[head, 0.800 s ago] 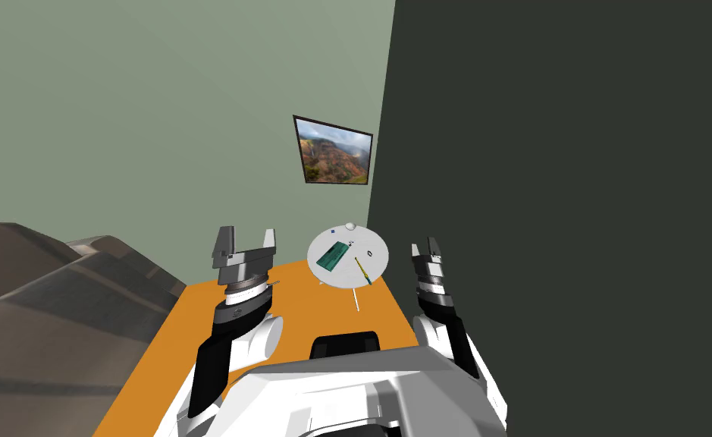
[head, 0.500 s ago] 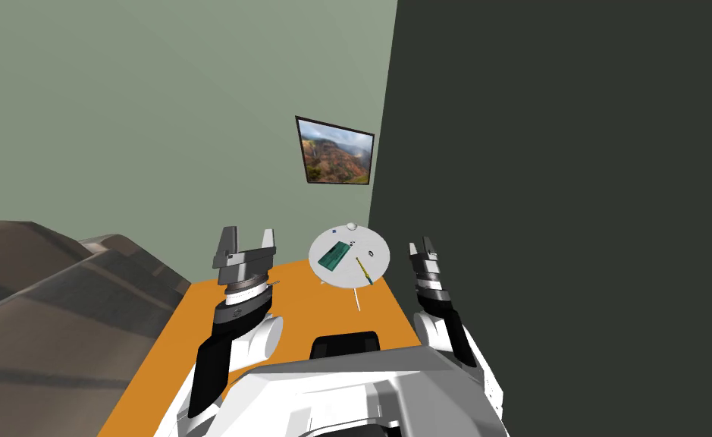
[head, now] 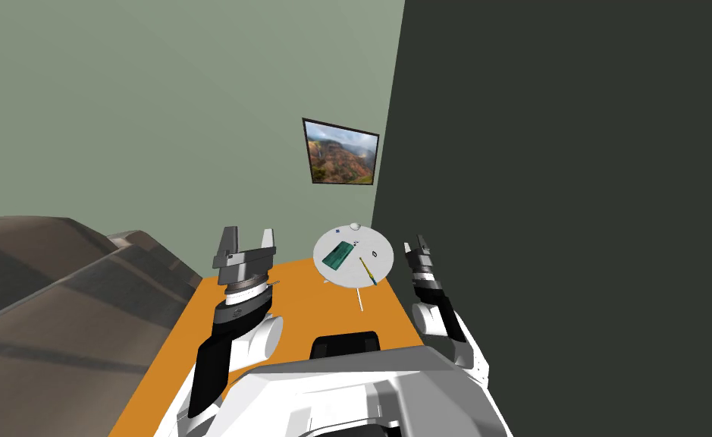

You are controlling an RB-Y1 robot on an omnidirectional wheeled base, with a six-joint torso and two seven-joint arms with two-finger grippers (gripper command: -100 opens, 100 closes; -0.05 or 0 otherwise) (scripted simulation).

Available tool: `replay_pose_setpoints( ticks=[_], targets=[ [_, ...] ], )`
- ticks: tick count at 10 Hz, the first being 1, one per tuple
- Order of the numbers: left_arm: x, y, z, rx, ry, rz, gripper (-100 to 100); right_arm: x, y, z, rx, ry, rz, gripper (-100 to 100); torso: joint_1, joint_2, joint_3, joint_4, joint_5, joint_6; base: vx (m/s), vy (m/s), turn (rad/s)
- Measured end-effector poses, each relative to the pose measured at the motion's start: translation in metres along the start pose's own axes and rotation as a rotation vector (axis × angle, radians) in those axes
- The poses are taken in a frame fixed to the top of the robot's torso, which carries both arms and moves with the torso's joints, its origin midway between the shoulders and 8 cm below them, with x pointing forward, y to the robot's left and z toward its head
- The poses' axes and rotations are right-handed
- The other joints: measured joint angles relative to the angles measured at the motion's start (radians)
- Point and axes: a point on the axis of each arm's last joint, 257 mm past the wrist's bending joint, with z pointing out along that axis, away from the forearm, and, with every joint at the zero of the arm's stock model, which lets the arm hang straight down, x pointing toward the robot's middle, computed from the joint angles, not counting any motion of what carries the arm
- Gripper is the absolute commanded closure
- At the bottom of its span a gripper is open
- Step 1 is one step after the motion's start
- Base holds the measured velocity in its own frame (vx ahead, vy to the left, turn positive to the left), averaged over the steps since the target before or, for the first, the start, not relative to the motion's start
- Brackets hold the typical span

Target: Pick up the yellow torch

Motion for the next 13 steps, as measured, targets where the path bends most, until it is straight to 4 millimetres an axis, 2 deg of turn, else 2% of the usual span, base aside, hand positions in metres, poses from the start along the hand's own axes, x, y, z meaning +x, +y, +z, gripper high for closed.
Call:
replay_pose_setpoints(
  ticks=[4, 10, 11, 13],
  targets=[
    [0.0, 0.0, 0.0, 0.0, 0.0, 0.0, 0, -0.008, -0.03, 0.014, 0.072, -0.012, 0.104, -100, -0.001, 0.0, 0.0, 0.0, 0.0, 0.0, 0.001, 0.026, 0.05],
    [0.0, 0.0, 0.0, 0.0, 0.0, 0.0, 0, -0.021, -0.09, 0.034, 0.211, -0.066, 0.3, -100, -0.001, -0.001, 0.0, 0.0, 0.0, 0.0, 0.007, 0.022, 0.06],
    [0.0, 0.0, 0.0, 0.0, 0.0, 0.0, 0, -0.023, -0.106, 0.038, 0.239, -0.08, 0.335, -100, -0.001, -0.001, -0.001, 0.0, 0.0, 0.0, 0.006, 0.014, 0.038],
    [0.0, 0.0, 0.0, 0.0, 0.0, 0.0, 0, -0.027, -0.121, 0.037, 0.282, -0.102, 0.394, -100, -0.001, 0.0, 0.0, 0.0, 0.0, 0.0, 0.011, 0.018, 0.088]
  ],
)
